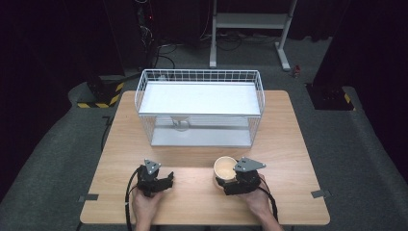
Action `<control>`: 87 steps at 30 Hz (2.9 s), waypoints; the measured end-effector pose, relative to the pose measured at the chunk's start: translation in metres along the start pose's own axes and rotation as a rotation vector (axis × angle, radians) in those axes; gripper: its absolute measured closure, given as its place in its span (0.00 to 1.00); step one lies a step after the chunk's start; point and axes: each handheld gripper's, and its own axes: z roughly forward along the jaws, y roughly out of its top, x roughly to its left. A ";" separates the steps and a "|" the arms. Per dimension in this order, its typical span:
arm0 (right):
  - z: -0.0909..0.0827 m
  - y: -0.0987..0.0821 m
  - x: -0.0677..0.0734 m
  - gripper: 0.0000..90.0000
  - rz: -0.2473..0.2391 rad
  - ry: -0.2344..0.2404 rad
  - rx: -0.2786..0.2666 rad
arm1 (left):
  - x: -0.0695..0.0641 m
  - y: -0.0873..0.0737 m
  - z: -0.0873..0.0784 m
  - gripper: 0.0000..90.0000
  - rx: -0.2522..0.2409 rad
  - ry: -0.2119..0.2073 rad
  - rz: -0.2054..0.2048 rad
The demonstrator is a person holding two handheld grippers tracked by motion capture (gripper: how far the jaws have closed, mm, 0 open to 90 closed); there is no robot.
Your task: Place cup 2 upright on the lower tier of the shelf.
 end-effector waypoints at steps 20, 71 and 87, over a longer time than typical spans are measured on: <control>-0.011 0.010 -0.008 0.10 0.013 -0.003 -0.006 | 0.000 0.000 0.000 0.21 0.001 -0.005 0.004; 0.027 0.075 -0.056 0.10 0.112 -0.169 0.033 | 0.000 0.000 0.000 0.21 0.001 -0.005 0.004; 0.049 0.079 -0.067 0.10 0.152 -0.214 0.053 | 0.000 0.000 0.000 0.21 0.001 -0.005 0.004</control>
